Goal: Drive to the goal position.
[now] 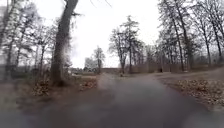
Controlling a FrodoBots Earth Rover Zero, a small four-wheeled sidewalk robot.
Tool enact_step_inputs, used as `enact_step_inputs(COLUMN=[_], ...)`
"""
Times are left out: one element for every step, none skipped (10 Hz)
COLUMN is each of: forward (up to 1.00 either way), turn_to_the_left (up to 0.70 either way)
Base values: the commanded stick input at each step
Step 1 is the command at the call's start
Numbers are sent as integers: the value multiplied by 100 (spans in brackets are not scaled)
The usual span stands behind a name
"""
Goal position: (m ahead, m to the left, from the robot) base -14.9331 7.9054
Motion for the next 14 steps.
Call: enact_step_inputs(forward=[0,0,0,0,0,0,0,0,0,0,0,0,0,0], turn_to_the_left=[100,100,100,100,100,100,100,100,100,100,100,100,100,100])
